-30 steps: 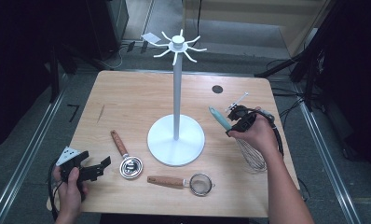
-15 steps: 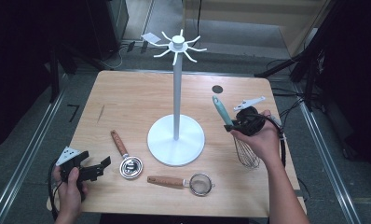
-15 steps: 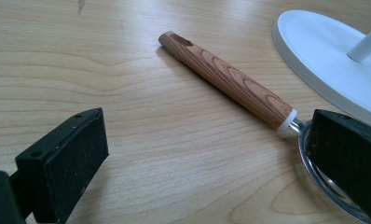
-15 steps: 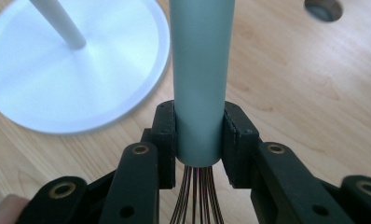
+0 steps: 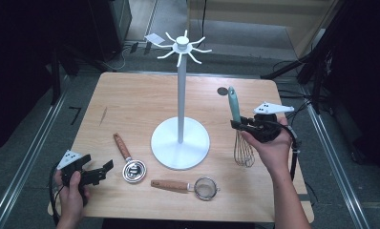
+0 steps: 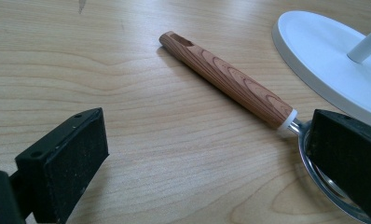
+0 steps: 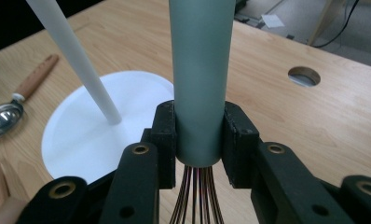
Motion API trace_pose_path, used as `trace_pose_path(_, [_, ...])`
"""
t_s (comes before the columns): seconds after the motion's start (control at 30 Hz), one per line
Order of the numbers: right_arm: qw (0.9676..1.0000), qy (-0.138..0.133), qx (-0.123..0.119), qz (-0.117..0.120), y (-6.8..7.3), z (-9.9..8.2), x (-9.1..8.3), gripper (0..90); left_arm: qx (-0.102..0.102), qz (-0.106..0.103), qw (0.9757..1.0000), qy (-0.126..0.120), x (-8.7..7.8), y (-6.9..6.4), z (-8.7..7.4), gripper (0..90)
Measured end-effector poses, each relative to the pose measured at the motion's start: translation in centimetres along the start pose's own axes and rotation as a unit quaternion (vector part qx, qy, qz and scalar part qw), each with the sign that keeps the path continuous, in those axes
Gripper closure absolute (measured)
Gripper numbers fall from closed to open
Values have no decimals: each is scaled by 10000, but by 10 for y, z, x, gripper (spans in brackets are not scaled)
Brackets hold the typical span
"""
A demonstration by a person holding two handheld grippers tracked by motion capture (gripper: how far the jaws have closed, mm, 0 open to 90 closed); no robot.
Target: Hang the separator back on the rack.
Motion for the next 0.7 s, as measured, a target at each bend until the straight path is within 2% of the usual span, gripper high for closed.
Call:
trace_pose_path(0.2, [9993,-339,-12,160,14,6,-7,712,-3,4,10000,0,0,0,0,0])
trace_pose_path(0.43, [9968,-731,-72,313,31,17,-15,712,-9,22,10000,-16,0,0,0,0])
trace_pose_path(0.7, [9940,-989,-132,451,49,27,-20,712,-16,17,10000,-15,0,0,0,0])
Point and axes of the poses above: each handheld gripper's, and its own axes: x roughly forward along the jaws, z roughly out of its top, y roughly to its left, the point moved 9 cm from there along x, roughly forward along the jaws, and after that the axes turned 8 degrees about x, right-handed, at the moved point
